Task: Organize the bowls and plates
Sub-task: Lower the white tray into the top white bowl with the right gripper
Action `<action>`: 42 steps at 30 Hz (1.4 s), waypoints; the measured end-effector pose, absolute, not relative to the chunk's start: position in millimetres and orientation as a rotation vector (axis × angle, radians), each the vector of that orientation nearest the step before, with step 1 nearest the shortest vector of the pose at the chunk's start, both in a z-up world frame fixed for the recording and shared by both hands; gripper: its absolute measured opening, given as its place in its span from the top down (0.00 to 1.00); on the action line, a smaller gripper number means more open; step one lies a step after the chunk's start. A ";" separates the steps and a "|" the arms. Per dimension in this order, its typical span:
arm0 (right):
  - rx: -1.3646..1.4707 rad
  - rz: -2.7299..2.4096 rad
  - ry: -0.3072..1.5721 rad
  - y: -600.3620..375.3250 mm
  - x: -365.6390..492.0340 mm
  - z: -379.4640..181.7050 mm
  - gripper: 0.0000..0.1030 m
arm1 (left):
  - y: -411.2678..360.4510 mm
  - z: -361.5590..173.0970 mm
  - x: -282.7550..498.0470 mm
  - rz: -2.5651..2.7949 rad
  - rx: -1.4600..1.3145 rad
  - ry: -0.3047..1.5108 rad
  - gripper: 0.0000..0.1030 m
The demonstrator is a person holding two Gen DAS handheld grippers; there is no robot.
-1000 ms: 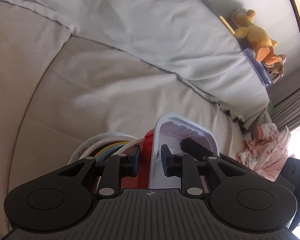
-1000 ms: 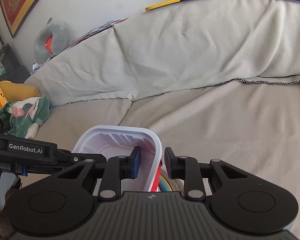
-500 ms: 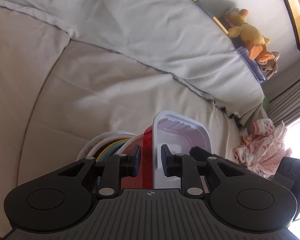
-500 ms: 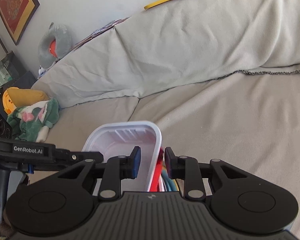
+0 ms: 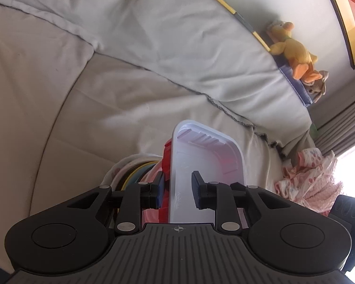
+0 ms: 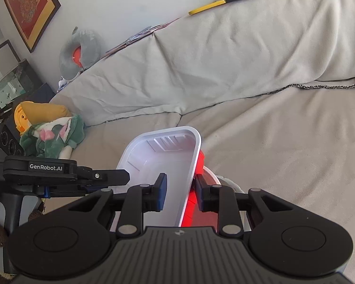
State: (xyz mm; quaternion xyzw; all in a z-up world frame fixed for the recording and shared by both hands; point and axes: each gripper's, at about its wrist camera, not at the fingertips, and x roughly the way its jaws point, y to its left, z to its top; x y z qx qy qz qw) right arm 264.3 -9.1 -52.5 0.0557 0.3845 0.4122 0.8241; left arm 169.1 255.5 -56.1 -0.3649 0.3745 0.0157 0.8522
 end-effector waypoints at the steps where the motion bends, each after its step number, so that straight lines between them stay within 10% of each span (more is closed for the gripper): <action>1: 0.118 0.869 0.821 -8.4 265.5 -53.8 0.75 | 255.9 -56.4 169.3 0.031 -0.770 0.790 0.75; 42: 0.121 0.881 0.828 -23.3 253.7 -53.6 0.75 | 249.4 -57.5 157.3 -0.011 -0.801 0.777 0.75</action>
